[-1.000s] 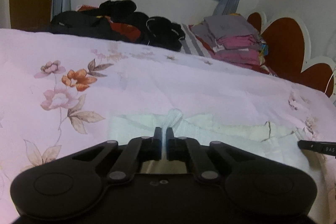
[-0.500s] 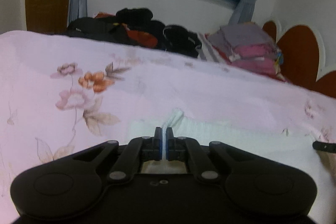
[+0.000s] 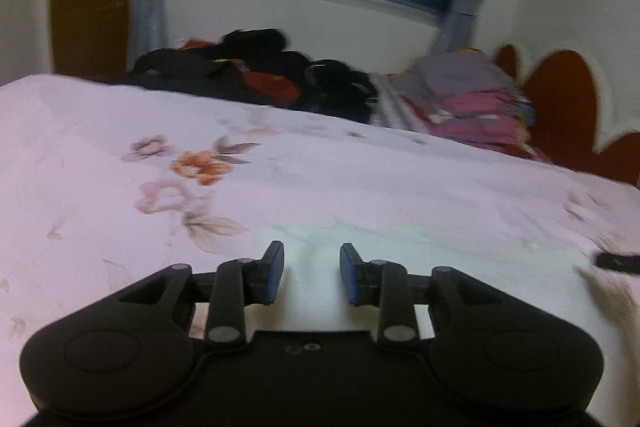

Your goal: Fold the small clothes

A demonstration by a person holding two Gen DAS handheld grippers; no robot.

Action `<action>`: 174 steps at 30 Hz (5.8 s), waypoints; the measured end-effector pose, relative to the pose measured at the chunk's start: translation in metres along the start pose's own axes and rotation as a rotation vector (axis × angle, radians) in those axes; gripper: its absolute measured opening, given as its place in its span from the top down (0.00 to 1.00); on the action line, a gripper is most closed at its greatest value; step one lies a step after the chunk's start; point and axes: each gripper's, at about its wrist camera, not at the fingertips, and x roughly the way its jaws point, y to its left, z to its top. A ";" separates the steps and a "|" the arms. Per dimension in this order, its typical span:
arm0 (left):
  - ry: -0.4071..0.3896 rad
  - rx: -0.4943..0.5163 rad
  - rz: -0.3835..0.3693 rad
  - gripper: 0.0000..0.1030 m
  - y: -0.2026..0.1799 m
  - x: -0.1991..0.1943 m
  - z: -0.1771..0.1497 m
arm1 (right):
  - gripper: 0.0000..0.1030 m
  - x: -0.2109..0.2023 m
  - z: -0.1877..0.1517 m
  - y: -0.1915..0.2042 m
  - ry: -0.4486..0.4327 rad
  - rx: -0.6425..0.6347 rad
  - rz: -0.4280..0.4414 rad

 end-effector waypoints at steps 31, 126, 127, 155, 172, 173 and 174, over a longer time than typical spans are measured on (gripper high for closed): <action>0.174 0.040 -0.008 0.65 -0.030 -0.019 -0.057 | 0.73 -0.036 -0.072 0.055 0.090 -0.138 0.018; 0.047 -0.768 -0.236 0.93 0.032 -0.037 -0.128 | 0.69 -0.006 -0.092 0.146 0.146 -0.236 -0.002; 0.036 -0.747 -0.227 0.93 0.028 -0.039 -0.124 | 0.69 -0.005 -0.091 0.144 0.149 -0.227 0.007; 0.117 0.229 -0.322 0.86 -0.274 -0.028 -0.127 | 0.69 -0.096 -0.060 -0.050 0.066 0.133 0.051; 0.106 0.115 -0.367 0.57 -0.224 -0.093 -0.128 | 0.27 -0.089 -0.060 -0.045 0.103 0.171 0.193; 0.097 0.099 -0.346 0.57 -0.219 -0.095 -0.125 | 0.35 -0.087 -0.061 -0.043 0.112 0.161 0.192; 0.086 0.083 -0.318 0.57 -0.213 -0.095 -0.122 | 0.44 -0.083 -0.061 -0.041 0.120 0.156 0.195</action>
